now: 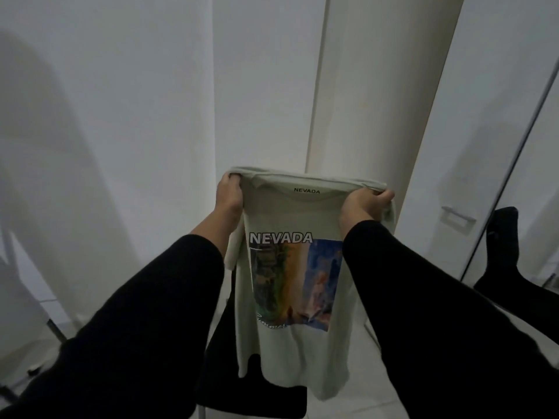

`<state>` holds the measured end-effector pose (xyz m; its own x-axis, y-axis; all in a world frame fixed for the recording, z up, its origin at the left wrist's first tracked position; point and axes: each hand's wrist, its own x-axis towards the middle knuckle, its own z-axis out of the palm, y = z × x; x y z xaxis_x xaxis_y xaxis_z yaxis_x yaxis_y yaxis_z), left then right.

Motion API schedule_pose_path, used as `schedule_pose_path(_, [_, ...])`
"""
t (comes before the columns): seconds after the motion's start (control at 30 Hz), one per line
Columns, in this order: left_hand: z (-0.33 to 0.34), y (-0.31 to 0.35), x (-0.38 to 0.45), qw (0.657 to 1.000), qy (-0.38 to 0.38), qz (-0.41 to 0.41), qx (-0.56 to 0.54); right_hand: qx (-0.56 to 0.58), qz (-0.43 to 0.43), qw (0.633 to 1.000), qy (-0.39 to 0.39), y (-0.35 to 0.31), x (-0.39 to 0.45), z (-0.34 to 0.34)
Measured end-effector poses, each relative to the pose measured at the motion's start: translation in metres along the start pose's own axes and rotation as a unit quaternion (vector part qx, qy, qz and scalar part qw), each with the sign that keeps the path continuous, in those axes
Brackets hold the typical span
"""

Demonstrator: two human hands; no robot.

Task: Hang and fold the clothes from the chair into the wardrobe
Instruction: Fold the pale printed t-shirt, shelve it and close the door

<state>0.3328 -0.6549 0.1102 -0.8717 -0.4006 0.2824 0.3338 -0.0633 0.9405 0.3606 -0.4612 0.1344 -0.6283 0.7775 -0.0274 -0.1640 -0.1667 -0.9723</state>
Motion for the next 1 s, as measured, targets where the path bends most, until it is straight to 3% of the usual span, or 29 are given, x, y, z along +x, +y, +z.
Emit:
schedule_pose_path(0.13, [-0.005,0.012,-0.001,0.991,-0.067,-0.074,-0.088,-0.039,-0.014,0.999,-0.005,0.007,-0.003,-0.005])
schedule_pose_path(0.27, [-0.012,0.018,0.0,0.981,-0.139,-0.11,-0.084,-0.04,0.005,0.999,-0.006,0.012,0.0,-0.01])
schedule_pose_path(0.4, [-0.02,0.016,0.004,0.946,-0.277,-0.158,-0.053,-0.024,0.012,0.999,-0.026,0.015,-0.001,-0.009])
schedule_pose_path(0.5, [-0.021,0.016,0.004,0.928,-0.327,-0.173,-0.039,0.015,0.016,0.998,-0.059,0.019,0.005,0.0])
schedule_pose_path(0.6, [-0.021,0.014,0.006,0.92,-0.346,-0.179,-0.039,0.023,0.065,0.987,-0.142,0.025,0.009,0.007])
schedule_pose_path(0.77, [-0.027,0.008,0.015,0.922,-0.339,-0.186,-0.036,0.039,0.14,0.915,-0.376,0.045,0.027,0.012])
schedule_pose_path(1.0, [-0.051,-0.01,0.03,0.936,-0.289,-0.19,-0.059,-0.077,0.185,0.853,-0.481,0.06,0.041,0.014])
